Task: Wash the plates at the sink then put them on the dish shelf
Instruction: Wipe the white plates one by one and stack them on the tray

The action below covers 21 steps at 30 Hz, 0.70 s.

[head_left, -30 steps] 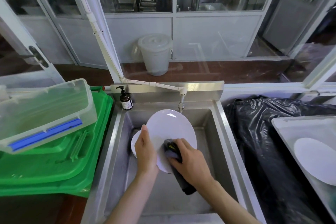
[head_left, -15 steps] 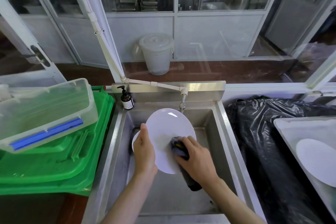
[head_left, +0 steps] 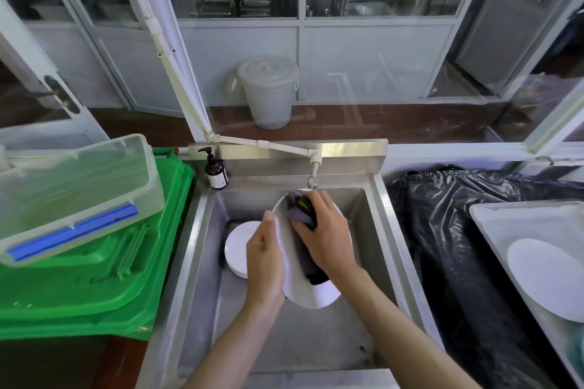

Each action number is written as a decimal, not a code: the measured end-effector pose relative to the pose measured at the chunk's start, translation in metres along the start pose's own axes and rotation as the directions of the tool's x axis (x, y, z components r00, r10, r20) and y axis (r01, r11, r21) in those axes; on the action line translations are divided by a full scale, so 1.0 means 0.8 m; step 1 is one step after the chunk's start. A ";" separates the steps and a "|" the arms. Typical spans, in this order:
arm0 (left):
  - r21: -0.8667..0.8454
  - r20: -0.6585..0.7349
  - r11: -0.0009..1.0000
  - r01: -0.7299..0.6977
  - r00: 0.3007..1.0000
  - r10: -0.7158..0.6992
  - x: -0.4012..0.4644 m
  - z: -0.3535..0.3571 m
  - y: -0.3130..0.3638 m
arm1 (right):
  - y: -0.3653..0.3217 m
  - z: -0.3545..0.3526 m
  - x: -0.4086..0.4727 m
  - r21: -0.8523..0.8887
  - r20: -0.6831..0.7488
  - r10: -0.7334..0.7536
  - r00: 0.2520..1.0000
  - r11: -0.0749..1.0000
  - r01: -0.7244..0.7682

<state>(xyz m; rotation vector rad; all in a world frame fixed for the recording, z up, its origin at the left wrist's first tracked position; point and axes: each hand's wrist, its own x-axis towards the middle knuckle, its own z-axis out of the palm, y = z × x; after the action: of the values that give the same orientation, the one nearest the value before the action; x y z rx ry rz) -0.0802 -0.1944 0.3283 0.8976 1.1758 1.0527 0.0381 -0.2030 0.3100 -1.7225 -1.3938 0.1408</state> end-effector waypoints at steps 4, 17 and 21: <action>0.031 0.040 0.999 -0.026 0.999 0.024 -0.001 -0.008 0.008 | 0.015 -0.015 0.009 0.087 -0.113 0.215 0.970 0.975 -0.206; -0.014 0.012 1.000 0.028 1.000 -0.027 -0.005 -0.020 0.017 | 0.024 -0.021 0.011 -0.037 -0.061 0.084 0.995 0.996 -0.087; -0.024 -0.067 0.998 0.061 0.996 -0.062 0.007 -0.027 0.032 | 0.027 -0.011 -0.036 -0.138 -0.020 0.211 0.977 0.967 -0.212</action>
<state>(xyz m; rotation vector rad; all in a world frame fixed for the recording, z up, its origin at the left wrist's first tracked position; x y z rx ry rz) -0.1053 -0.1811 0.3473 0.8091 1.2390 1.0508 0.0488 -0.2312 0.2887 -1.9856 -1.2376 0.1592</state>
